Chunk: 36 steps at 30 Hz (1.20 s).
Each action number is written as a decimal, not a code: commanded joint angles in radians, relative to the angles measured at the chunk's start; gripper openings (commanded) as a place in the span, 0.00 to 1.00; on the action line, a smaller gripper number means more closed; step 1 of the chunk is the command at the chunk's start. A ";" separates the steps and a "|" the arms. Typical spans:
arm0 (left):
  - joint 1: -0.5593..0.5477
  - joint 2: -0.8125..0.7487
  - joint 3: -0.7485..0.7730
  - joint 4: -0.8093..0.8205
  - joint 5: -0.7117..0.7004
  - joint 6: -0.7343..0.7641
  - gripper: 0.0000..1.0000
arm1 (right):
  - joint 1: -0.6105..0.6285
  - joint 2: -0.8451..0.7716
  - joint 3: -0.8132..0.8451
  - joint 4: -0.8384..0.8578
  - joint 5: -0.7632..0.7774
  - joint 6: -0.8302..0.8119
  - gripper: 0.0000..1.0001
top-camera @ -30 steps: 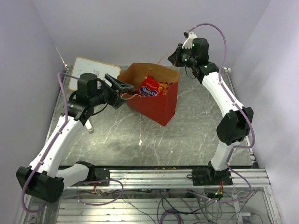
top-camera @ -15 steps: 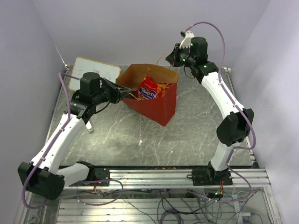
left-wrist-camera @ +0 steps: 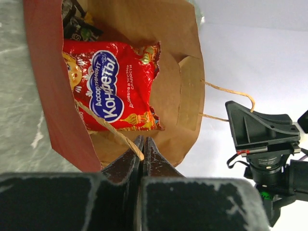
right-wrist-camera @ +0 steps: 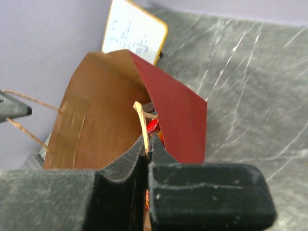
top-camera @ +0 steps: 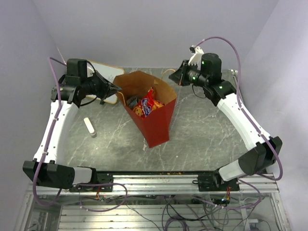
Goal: Take the snacks out of the paper bag
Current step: Adjust the paper bag at the center of the board.
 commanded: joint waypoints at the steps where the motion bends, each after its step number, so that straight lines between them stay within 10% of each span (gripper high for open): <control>1: 0.023 -0.028 0.046 -0.133 0.055 0.172 0.07 | 0.000 -0.094 -0.069 0.022 -0.038 0.062 0.00; 36: 0.013 -0.363 -0.324 0.097 -0.206 0.007 0.59 | -0.010 -0.078 0.009 -0.168 -0.195 0.197 0.00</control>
